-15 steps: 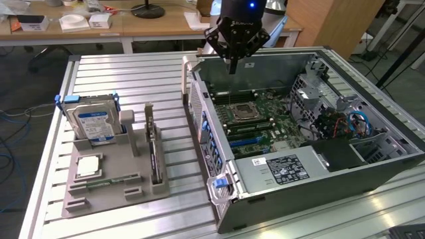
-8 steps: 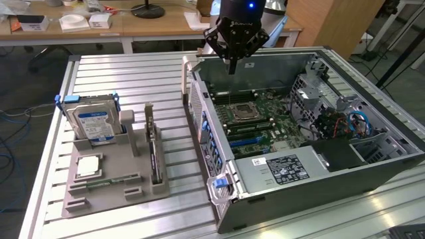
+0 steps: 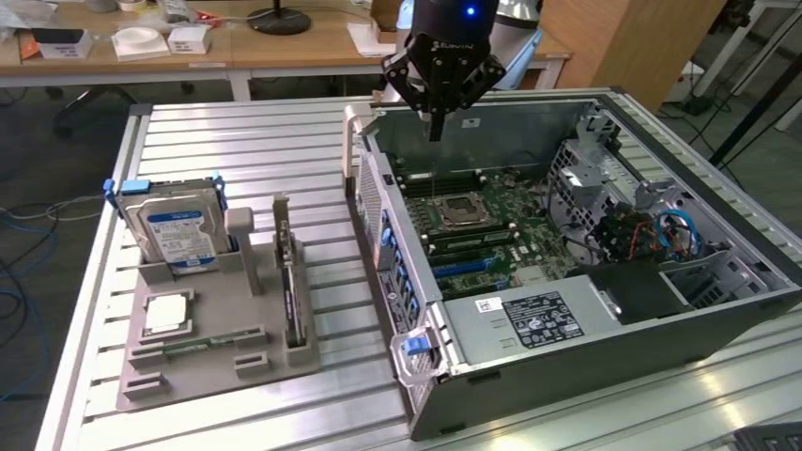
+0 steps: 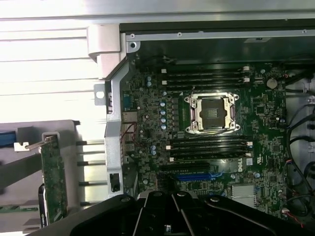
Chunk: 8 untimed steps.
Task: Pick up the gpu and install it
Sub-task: 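Reach for the gpu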
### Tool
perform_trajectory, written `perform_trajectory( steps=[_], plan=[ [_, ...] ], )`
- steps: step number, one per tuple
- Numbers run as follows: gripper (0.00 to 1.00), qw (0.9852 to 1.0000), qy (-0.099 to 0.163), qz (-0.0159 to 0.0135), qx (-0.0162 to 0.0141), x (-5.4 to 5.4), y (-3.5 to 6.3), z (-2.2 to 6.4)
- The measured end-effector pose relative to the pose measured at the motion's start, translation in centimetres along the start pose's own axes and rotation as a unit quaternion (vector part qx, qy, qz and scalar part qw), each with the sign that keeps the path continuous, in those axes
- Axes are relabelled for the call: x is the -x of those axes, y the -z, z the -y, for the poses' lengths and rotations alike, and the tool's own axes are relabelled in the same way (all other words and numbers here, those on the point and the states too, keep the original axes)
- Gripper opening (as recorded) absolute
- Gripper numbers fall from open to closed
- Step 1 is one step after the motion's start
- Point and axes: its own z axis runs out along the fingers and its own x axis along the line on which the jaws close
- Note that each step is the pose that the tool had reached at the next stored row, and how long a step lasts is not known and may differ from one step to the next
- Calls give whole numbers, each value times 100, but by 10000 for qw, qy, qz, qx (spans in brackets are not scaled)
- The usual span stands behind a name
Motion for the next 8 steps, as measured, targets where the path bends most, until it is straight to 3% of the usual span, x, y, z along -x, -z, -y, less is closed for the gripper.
perform_trajectory(
  steps=[8],
  plan=[
    [11,10000,0,0,0,-44,-9,2]
  ],
)
